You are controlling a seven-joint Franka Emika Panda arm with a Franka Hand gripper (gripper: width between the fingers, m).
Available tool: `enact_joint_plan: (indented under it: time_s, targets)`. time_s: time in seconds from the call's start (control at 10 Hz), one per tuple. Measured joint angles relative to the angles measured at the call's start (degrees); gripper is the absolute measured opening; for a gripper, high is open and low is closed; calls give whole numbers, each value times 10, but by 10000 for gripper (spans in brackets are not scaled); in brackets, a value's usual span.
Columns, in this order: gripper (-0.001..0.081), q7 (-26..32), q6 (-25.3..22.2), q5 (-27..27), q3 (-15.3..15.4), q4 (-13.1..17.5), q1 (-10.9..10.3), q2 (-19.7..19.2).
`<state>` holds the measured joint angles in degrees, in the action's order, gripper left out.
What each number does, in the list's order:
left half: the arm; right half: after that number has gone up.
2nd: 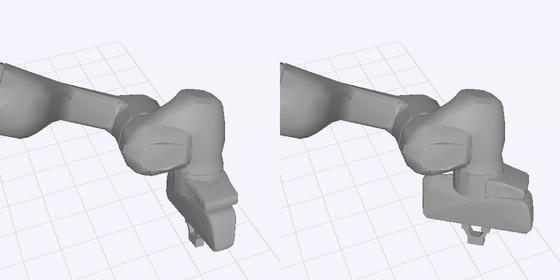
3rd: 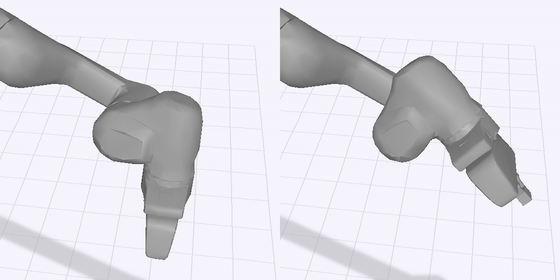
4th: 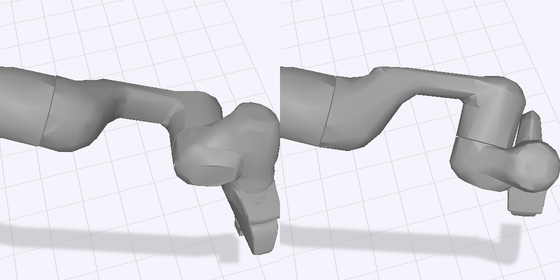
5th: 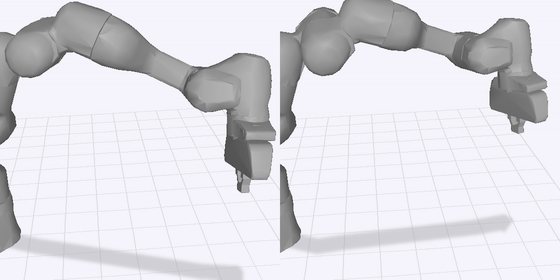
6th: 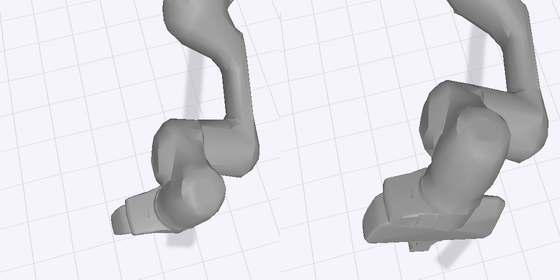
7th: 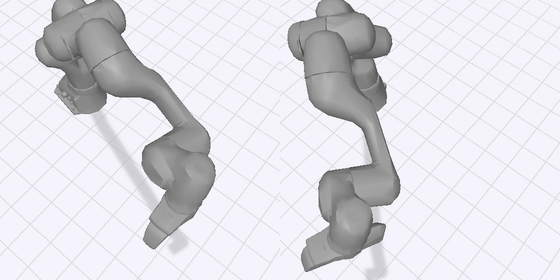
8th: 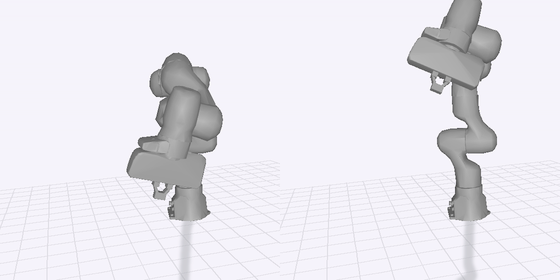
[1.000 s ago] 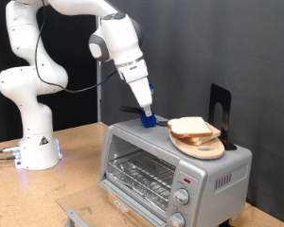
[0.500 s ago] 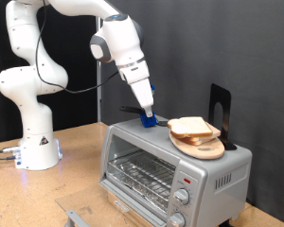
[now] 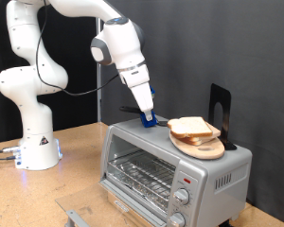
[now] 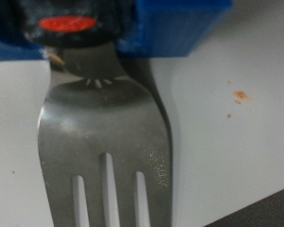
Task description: Make a piece of toast with the oven
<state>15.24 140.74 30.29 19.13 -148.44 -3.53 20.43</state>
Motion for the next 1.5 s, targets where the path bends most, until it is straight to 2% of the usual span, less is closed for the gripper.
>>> enact_joint_plan:
  time_s: [1.5]
  targets:
    - [806,-23,7,7,20,-5,0,-13]
